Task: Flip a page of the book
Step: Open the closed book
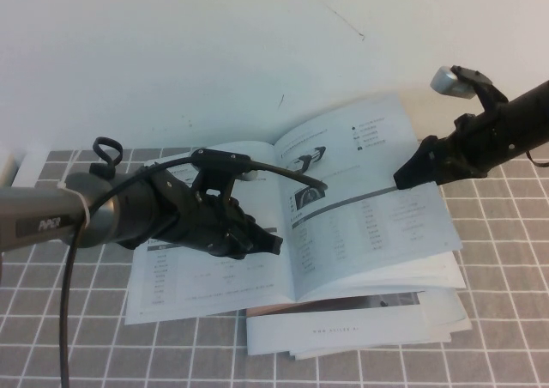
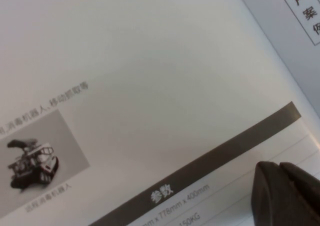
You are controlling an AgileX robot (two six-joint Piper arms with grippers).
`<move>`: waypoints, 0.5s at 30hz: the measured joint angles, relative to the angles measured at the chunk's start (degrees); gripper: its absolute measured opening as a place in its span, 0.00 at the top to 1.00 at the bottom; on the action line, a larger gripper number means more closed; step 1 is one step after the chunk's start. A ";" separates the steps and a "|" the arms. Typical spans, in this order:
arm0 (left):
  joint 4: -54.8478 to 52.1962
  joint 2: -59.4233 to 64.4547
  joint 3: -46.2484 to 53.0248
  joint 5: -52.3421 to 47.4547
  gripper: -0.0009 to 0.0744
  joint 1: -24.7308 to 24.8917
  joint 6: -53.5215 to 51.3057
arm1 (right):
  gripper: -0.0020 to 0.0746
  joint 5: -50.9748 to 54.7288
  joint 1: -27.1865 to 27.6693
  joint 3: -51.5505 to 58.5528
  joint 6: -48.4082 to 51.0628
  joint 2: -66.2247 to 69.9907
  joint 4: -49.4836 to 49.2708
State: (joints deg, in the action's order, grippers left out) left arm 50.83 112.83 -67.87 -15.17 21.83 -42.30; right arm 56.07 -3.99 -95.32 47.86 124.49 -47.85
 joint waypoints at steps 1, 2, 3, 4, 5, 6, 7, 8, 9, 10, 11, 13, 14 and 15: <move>0.00 0.00 0.00 0.00 0.99 0.00 0.00 | 0.23 0.43 0.00 -0.17 -0.22 0.00 0.31; 0.00 0.00 0.00 0.10 0.99 0.00 0.00 | 0.23 0.70 0.00 -0.20 -0.37 0.00 0.53; 0.11 0.00 0.00 0.10 0.99 0.00 0.00 | 0.23 0.99 0.00 -0.20 -0.50 0.00 0.53; 0.11 0.00 0.00 0.10 0.99 0.00 0.00 | 0.23 1.45 0.00 -0.20 -0.65 0.00 0.53; 0.23 0.00 0.00 0.10 0.99 0.00 0.00 | 0.23 1.76 0.00 -0.20 -0.79 0.00 0.53; 0.23 0.00 0.00 0.10 0.99 0.00 0.00 | 0.23 2.20 0.00 -0.30 -0.93 0.00 0.53; 0.23 0.00 0.00 0.10 0.99 0.00 0.00 | 0.23 2.51 0.00 -0.43 -1.07 0.00 0.53; 0.23 0.00 0.00 0.10 0.99 0.00 0.00 | 0.23 2.83 0.00 -0.59 -1.21 0.00 0.53; 0.23 0.00 0.00 0.10 0.99 0.00 0.00 | 0.23 2.97 0.00 -0.89 -1.35 0.00 0.53; 0.23 0.00 0.00 0.10 0.99 0.00 0.00 | 0.23 3.29 0.00 -1.28 -1.46 0.00 0.44; 0.23 0.00 0.00 0.10 0.99 0.00 0.00 | 0.23 3.54 0.00 -1.68 -1.78 0.00 0.44; 0.23 0.00 0.00 0.10 0.99 0.00 0.00 | 0.23 4.30 0.00 -2.52 -1.89 0.00 0.25; 0.23 0.00 0.00 0.10 0.99 0.00 0.00 | 0.23 4.86 0.00 -3.11 -2.05 0.00 -0.26; 0.23 0.00 0.00 0.10 0.99 0.00 0.00 | 0.23 5.47 0.00 -3.55 -2.15 0.00 -1.00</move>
State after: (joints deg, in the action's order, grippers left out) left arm 51.05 112.83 -67.87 -15.07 21.83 -42.30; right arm 61.54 -3.99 -98.86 45.71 124.49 -48.84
